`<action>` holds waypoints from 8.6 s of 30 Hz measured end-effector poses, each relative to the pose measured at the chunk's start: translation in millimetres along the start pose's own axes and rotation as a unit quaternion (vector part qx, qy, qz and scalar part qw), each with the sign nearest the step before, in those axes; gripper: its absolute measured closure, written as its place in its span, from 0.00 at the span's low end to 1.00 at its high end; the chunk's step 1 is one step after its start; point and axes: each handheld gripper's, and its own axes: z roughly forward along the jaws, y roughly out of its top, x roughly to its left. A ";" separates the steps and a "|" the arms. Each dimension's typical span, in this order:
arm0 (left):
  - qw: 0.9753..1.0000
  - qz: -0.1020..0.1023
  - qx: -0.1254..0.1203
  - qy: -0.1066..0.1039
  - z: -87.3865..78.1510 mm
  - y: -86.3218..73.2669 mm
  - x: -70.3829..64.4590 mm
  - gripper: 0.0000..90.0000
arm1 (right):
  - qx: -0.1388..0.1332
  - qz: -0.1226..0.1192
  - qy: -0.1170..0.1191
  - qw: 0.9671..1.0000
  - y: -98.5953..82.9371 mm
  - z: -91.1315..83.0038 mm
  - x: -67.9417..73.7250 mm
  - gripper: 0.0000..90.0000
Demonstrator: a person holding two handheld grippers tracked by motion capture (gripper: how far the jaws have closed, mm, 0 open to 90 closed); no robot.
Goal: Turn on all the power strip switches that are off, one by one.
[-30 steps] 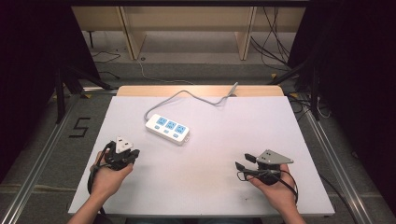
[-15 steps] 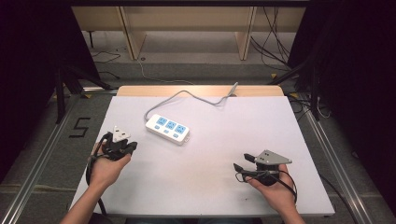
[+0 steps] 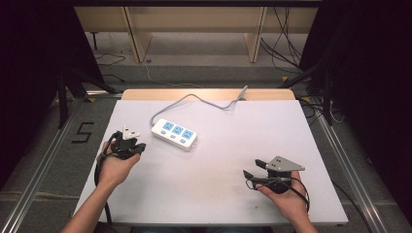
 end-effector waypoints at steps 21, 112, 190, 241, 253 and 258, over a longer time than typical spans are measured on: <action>1.000 -0.007 0.001 0.000 11.7 18.8 8.6 1.00 | 0.008 -0.003 -0.002 1.000 -1.6 2.3 1.5 0.42; 0.997 0.004 0.077 -0.015 85.8 81.8 5.1 1.00 | 0.008 0.000 0.005 1.000 -2.8 3.4 1.0 0.42; 0.990 0.005 0.138 -0.012 108.8 87.5 0.1 1.00 | 0.012 -0.003 0.010 1.000 -2.9 3.5 2.4 0.41; 0.991 0.004 0.131 -0.006 108.4 88.4 2.7 1.00 | 0.012 -0.004 0.009 1.000 -3.0 2.8 1.2 0.41; 0.992 0.002 0.128 -0.013 106.2 89.9 -0.1 1.00 | 0.013 -0.004 0.009 1.000 -3.0 2.8 1.2 0.41; 0.992 0.005 0.126 -0.014 104.3 90.8 -1.2 1.00 | 0.014 -0.004 0.009 1.000 -3.1 3.0 1.4 0.41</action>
